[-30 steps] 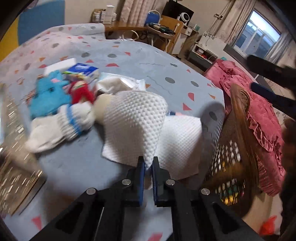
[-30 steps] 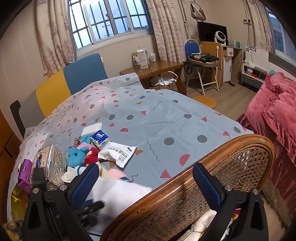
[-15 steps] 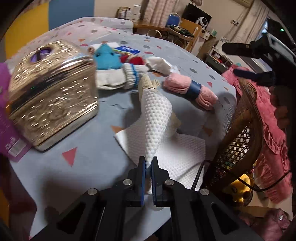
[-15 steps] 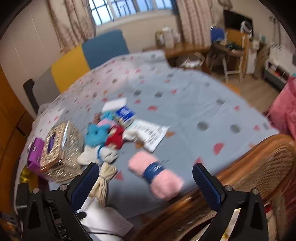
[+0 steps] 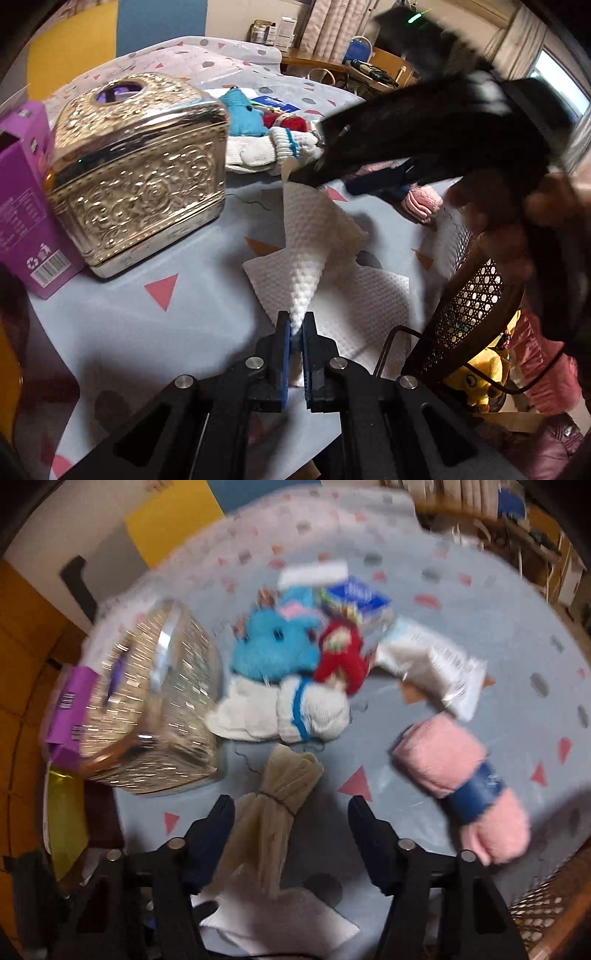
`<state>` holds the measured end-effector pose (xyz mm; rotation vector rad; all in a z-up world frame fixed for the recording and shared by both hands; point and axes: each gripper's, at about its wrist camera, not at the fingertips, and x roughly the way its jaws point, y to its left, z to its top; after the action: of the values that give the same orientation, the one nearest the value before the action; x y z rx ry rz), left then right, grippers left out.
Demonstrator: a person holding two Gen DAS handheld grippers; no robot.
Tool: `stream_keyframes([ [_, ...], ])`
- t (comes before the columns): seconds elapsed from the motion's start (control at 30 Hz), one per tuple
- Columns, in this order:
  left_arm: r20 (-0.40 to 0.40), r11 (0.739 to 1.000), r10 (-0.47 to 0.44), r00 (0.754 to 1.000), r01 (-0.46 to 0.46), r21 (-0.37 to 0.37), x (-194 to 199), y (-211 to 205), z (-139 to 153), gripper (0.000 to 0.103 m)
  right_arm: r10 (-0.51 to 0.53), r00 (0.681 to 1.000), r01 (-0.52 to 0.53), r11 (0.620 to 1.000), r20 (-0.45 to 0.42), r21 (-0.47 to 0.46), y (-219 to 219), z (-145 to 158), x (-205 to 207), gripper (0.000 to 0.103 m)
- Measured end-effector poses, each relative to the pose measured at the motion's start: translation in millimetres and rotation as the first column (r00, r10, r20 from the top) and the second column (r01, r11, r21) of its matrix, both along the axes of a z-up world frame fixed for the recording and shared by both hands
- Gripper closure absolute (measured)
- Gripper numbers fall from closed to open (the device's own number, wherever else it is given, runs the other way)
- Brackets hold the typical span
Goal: Organize soft objects
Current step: 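Grasp the beige tied mesh roll with the right tool while the left tool lifts the cloth, then carry the white cloth into the gold tin and open the left tool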
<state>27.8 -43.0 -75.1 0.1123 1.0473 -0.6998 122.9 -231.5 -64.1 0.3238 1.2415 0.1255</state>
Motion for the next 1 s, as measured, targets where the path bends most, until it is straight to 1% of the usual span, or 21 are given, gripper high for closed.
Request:
stream_keyframes([
  [0.07,0.002,1.000,0.011,1.000,-0.011,0.003,-0.8,6.4,0.5,0.097,0.025,0.998,-0.023,0.998,-0.049,0.056,4.3,-17.8,7.4,0.050],
  [0.1,0.006,1.000,0.017,1.000,-0.017,0.006,-1.4,9.7,1.2,0.097,0.033,0.998,-0.028,0.997,-0.062,0.077,4.9,-22.9,9.4,0.066],
  [0.13,0.012,1.000,0.026,1.000,-0.026,0.011,-1.8,15.1,2.5,0.097,0.023,0.998,-0.020,0.998,-0.056,0.065,3.5,-22.7,9.5,0.069],
  [0.17,0.013,0.999,0.033,0.999,-0.033,0.018,-2.0,18.4,2.9,0.097,0.011,1.000,-0.010,1.000,-0.026,0.030,0.4,-17.4,8.9,0.074],
  [0.2,0.009,0.999,0.041,0.999,-0.041,0.024,-0.6,20.3,3.3,0.097,0.007,1.000,-0.007,1.000,-0.009,0.007,-2.3,-13.3,8.2,0.083],
  [0.23,0.004,0.999,0.048,0.999,-0.048,0.024,0.1,23.7,2.6,0.097,-0.003,1.000,0.004,0.999,0.016,-0.044,-6.5,-6.7,7.7,0.085],
  [0.27,0.002,0.998,0.052,0.999,-0.052,0.022,0.4,25.6,2.3,0.097,-0.015,0.999,0.018,0.995,0.033,-0.097,-11.4,-2.2,7.6,0.085],
  [0.33,-0.004,0.998,0.062,0.998,-0.062,0.020,1.7,25.2,1.1,0.095,-0.013,0.999,0.017,0.991,0.030,-0.131,-18.5,-2.0,8.7,0.085],
  [0.37,-0.011,0.998,0.063,0.998,-0.063,0.022,2.3,23.6,0.2,0.086,-0.012,1.000,0.015,0.992,0.025,-0.127,-21.6,-3.4,8.9,0.085],
  [0.4,-0.021,0.998,0.068,0.997,-0.067,0.021,3.4,22.5,-0.6,0.069,-0.013,1.000,0.015,0.993,0.021,-0.113,-23.9,-5.5,9.0,0.084],
  [0.47,-0.025,0.996,0.086,0.996,-0.086,0.011,4.3,20.7,-0.9,0.052,-0.002,1.000,0.004,0.993,0.016,-0.115,-25.4,-4.4,9.8,0.082],
  [0.53,-0.010,0.996,0.087,0.996,-0.087,0.009,4.3,15.4,-0.6,0.051,0.006,1.000,-0.004,0.991,0.017,-0.136,-20.2,-12.1,14.3,0.076],
  [0.57,-0.002,0.996,0.090,0.996,-0.089,0.021,6.1,14.0,-1.1,0.051,0.008,1.000,-0.006,0.990,0.017,-0.139,-18.2,-15.4,14.3,0.074],
  [0.63,0.001,0.995,0.090,0.996,-0.090,0.039,9.8,10.2,-3.9,0.052,-0.008,1.000,0.010,0.988,0.011,-0.155,-14.6,-21.9,14.7,0.064],
  [0.67,-0.004,0.995,0.085,0.996,-0.085,0.048,11.3,7.6,-6.2,0.056,-0.016,1.000,0.016,0.988,0.003,-0.154,-15.7,-23.4,16.1,0.063],
  [0.7,-0.006,0.995,0.080,0.997,-0.080,0.057,11.7,5.2,-8.3,0.071,-0.028,1.000,0.028,0.988,0.006,-0.150,-16.5,-26.6,17.4,0.063],
  [0.73,0.009,0.995,0.074,0.997,-0.074,0.073,11.0,1.8,-9.4,0.077,-0.033,0.999,0.034,0.989,0.009,-0.142,-17.4,-27.0,17.5,0.063],
  [0.8,0.020,0.995,0.064,0.998,-0.066,0.077,9.3,-0.6,-9.1,0.089,-0.043,0.999,0.044,0.991,0.013,-0.129,-19.0,-27.3,17.4,0.063],
  [0.87,0.026,0.996,0.065,0.998,-0.067,0.067,7.2,-1.7,-7.4,0.096,-0.035,0.999,0.036,0.991,0.013,-0.129,-21.0,-26.8,17.5,0.063],
  [0.9,0.038,0.995,0.068,0.997,-0.071,0.065,6.2,-1.1,-4.7,0.098,-0.027,1.000,0.029,0.991,0.014,-0.134,-23.8,-23.6,14.3,0.064],
  [1.0,0.078,0.996,0.082,0.994,-0.084,0.020,4.9,5.4,14.9,0.098,0.024,1.000,-0.021,0.986,0.018,-0.167,-15.2,-23.3,12.5,0.065],
])
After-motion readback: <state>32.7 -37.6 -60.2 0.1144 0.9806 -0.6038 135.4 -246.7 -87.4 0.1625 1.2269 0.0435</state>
